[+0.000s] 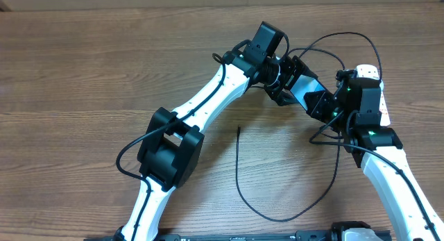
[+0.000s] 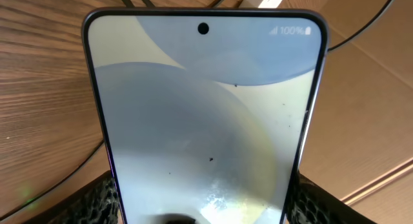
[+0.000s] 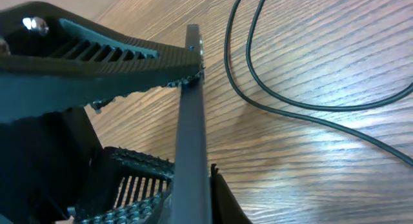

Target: Plug charger to phone and switch on socket

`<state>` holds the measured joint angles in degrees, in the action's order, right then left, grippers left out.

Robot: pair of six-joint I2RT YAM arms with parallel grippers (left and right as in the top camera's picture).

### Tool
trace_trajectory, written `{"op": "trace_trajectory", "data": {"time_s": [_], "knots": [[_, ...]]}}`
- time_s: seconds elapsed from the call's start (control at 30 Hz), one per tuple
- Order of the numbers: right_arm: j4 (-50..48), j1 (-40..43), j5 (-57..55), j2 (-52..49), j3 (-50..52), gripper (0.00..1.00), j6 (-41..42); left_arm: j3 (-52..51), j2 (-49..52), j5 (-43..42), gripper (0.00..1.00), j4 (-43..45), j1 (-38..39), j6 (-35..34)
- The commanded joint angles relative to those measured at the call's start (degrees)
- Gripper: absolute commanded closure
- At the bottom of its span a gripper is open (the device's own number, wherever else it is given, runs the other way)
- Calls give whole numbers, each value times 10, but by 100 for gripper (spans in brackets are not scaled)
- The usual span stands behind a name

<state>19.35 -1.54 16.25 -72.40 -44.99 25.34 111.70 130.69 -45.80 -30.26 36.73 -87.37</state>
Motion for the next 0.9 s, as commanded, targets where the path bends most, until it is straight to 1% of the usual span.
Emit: {"op": "trace_trajectory", "data": {"time_s": [0.0, 0.13, 0.17, 0.3, 0.37, 0.47, 0.5, 0.63, 0.77, 0.87], "knots": [[-10, -1, 17, -1, -16, 96, 32, 18, 0, -40, 96, 7, 5, -9], [-11, -1, 18, -1, -16, 96, 32, 18, 0, -40, 96, 7, 5, -9], [-11, -1, 18, -1, -16, 96, 32, 18, 0, -40, 93, 7, 4, -9], [-11, 0, 17, -1, -16, 96, 32, 18, 0, -48, 61, 7, -2, 2], [-12, 2, 13, -1, -16, 96, 32, 18, 0, -52, 40, 7, -7, 10], [-17, 3, 0, -1, -16, 96, 32, 18, 0, -63, 15, 7, -18, 42], [-21, 3, -4, -1, -16, 96, 32, 18, 0, -69, 0, 6, -22, 51], [-45, 3, -13, -1, -16, 96, 32, 18, -2, -103, 0, -1, -42, 84], [-73, 13, -13, -1, -16, 96, 33, 18, -8, -124, 0, -28, -61, 115], [-82, 25, -14, -1, -16, 96, 57, 18, -16, -130, 0, -41, -73, 141]]}}
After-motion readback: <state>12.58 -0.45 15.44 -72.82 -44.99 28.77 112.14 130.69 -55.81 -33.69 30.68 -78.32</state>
